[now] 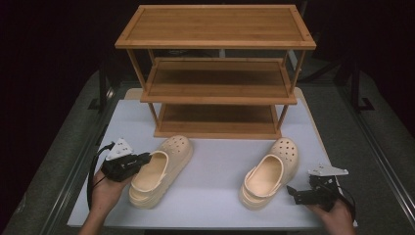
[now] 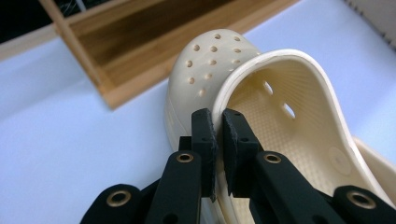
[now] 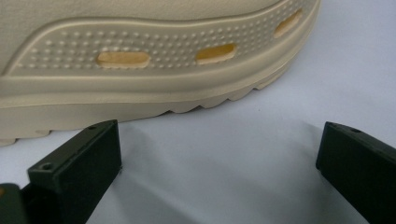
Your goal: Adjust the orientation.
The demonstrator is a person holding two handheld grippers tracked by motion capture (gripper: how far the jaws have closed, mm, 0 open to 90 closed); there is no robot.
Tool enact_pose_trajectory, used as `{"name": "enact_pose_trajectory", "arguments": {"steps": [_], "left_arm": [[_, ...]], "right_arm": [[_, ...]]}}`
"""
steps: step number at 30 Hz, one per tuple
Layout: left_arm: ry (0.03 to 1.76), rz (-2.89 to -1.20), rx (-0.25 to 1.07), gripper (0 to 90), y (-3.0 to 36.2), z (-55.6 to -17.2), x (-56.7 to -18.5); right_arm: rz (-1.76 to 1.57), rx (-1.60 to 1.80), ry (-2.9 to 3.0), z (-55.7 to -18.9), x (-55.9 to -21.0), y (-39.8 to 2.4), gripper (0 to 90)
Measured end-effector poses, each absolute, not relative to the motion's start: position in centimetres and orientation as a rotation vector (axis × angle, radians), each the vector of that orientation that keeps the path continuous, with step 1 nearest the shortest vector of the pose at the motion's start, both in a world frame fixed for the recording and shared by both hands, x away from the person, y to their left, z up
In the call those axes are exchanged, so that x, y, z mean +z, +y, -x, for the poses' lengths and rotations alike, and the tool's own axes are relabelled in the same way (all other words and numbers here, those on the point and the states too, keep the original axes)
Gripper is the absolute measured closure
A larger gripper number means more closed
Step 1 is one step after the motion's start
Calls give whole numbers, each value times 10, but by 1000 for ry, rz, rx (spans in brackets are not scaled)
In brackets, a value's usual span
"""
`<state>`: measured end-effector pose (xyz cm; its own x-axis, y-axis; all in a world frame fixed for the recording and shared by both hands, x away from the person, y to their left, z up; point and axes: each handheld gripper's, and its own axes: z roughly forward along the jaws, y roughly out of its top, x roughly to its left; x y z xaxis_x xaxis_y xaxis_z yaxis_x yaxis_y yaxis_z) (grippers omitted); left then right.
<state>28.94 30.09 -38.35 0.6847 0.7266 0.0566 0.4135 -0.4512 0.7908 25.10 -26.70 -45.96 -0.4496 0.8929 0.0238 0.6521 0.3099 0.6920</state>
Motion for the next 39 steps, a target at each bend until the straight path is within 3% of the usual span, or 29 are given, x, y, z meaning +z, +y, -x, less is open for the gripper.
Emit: {"name": "enact_pose_trajectory", "arguments": {"steps": [8, 13, 14, 16, 17, 23, 31, 34, 39], "left_arm": [[860, -2086, 419, 779, 306, -285, -388], [876, -2043, 377, 668, 316, -283, -382], [887, -2035, 372, 599, 321, -282, -381], [900, -2021, 380, 581, 329, -282, -379], [925, -2014, 379, 526, 337, -283, -379], [995, -2032, 447, 433, 359, -287, -384], [1154, -2110, 454, 95, 376, -302, -418], [1181, -2151, 464, 20, 375, -307, -429], [1165, -2187, 460, 0, 373, -310, -447]], "right_arm": [[-1379, 910, 2218, -251, -460, -267, 0], [-1379, 910, 2218, -251, -460, -267, 0], [-1379, 910, 2218, -251, -460, -267, 0], [-1378, 910, 2218, -251, -460, -267, 0], [-1379, 910, 2218, -251, -460, -267, 0], [-1379, 910, 2219, -251, -460, -267, 0], [-1381, 913, 2219, -251, -460, -267, 0], [-1382, 911, 2221, -251, -459, -267, 0], [-1387, 923, 2221, -252, -459, -268, 0]]}}
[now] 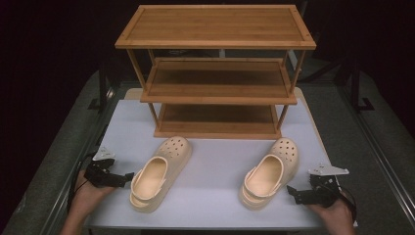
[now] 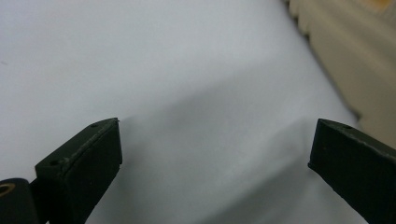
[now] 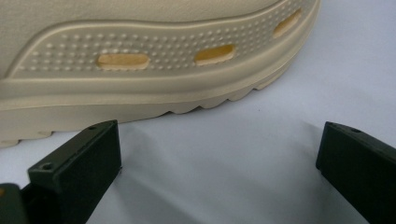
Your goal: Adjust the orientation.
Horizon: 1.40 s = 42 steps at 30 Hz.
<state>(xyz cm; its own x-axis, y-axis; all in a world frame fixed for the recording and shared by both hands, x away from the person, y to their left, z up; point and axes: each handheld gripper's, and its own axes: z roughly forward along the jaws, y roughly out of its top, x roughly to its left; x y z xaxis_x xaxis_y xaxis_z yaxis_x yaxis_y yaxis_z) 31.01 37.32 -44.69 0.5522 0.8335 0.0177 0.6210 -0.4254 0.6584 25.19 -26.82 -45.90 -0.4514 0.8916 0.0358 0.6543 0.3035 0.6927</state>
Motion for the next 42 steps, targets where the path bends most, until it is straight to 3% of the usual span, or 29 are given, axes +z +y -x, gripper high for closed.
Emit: {"name": "enact_pose_trajectory", "arguments": {"steps": [7, 11, 12, 16, 17, 19, 20, 21, 25, 42], "left_arm": [[1135, -2155, 464, 0, 376, -309, -450], [1136, -2155, 466, 0, 376, -309, -450], [1137, -2154, 466, 0, 376, -309, -450], [1136, -2155, 467, 0, 376, -309, -450], [1135, -2155, 468, 0, 376, -309, -450], [1135, -2155, 469, 0, 376, -308, -450], [1133, -2155, 470, 0, 376, -308, -450], [1133, -2155, 470, 0, 376, -308, -450], [1134, -2154, 469, 0, 376, -308, -450], [1135, -2153, 467, 0, 376, -308, -450]], "right_arm": [[-1384, 909, 2229, -252, -458, -267, 0], [-1369, 875, 2213, -249, -450, -269, 152], [-1369, 875, 2213, -249, -450, -269, 152], [-1380, 910, 2190, -245, -441, -273, 398], [-1382, 934, 2172, -242, -436, -275, 510], [-1387, 938, 2168, -242, -434, -276, 564], [-1397, 962, 2168, -243, -430, -280, 678], [-1397, 962, 2168, -243, -430, -280, 678], [-1404, 1000, 2156, -255, -421, -288, 885], [-1435, 955, 2223, -303, -426, -305, 899]]}}
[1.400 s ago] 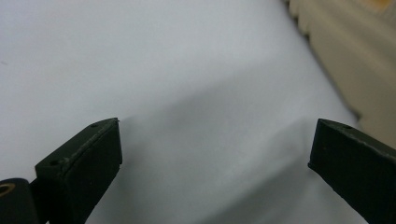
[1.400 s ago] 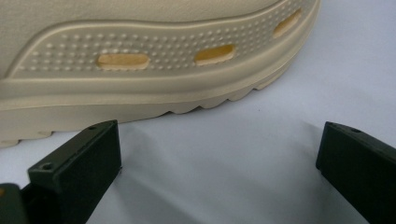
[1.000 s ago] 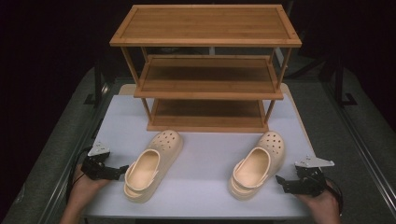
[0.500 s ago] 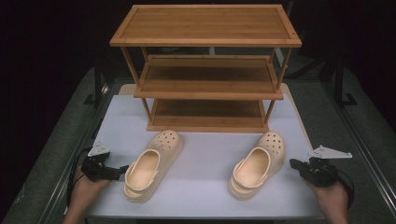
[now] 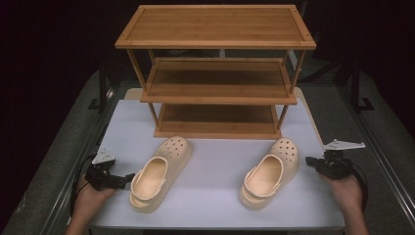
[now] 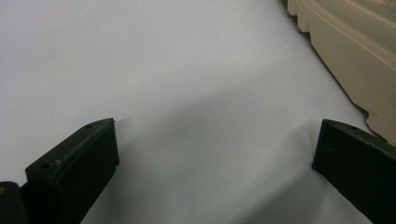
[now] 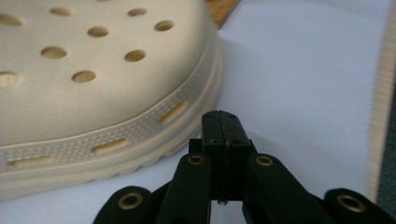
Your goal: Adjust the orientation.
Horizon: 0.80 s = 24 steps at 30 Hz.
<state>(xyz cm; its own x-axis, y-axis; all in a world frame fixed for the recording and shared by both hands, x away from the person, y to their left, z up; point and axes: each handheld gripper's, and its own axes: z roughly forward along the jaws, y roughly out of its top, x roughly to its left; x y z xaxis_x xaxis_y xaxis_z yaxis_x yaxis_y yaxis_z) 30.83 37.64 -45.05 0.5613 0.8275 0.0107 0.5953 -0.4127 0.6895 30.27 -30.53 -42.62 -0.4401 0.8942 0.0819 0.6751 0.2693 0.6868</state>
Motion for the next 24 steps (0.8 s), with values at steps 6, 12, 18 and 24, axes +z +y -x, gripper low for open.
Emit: {"name": "enact_pose_trajectory", "arguments": {"steps": [6, 12, 18, 24], "left_arm": [[1135, -2154, 466, 0, 376, -308, -450], [1132, -2159, 466, 0, 377, -309, -450], [1135, -2154, 465, 0, 376, -308, -450], [1135, -2156, 465, 0, 377, -309, -450]], "right_arm": [[-1387, 961, 2276, -311, -429, -292, 899], [-1391, 984, 2279, -322, -430, -285, 899], [-1355, 1006, 2310, -332, -430, -274, 899], [-1317, 1052, 2342, -340, -429, -259, 899]]}}
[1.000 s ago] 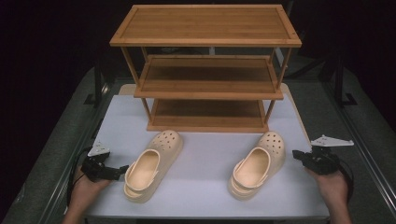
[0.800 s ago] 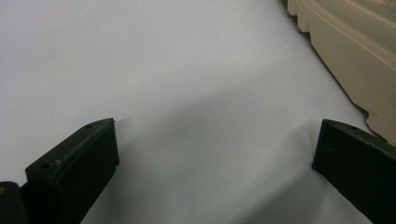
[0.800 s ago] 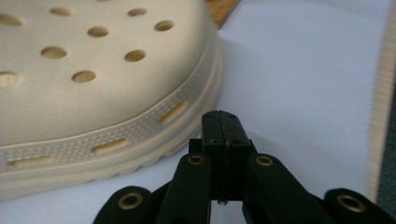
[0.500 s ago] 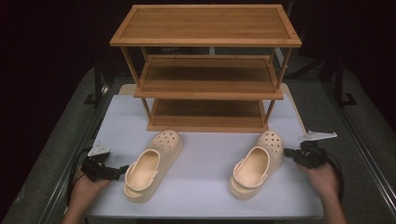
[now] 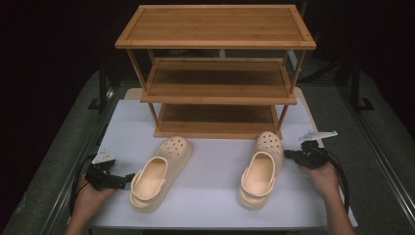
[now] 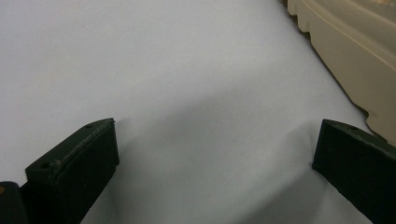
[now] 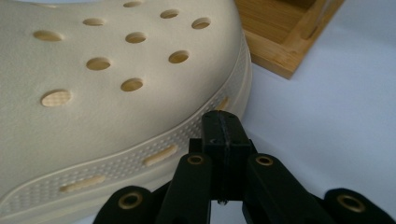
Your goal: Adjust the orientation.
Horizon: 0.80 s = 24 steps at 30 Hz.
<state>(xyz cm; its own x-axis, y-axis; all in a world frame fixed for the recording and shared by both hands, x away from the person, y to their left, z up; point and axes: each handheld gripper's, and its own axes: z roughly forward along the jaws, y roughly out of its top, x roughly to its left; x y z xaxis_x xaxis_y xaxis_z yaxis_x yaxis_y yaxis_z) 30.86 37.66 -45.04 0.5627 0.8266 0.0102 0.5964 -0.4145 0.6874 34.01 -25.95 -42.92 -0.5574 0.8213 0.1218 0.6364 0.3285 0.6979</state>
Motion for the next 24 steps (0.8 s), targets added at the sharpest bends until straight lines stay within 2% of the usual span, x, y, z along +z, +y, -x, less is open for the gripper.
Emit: {"name": "enact_pose_trajectory", "arguments": {"steps": [24], "left_arm": [[1135, -2156, 463, 0, 377, -309, -450]], "right_arm": [[-1149, 1146, 2469, -367, -423, -186, 899]]}}
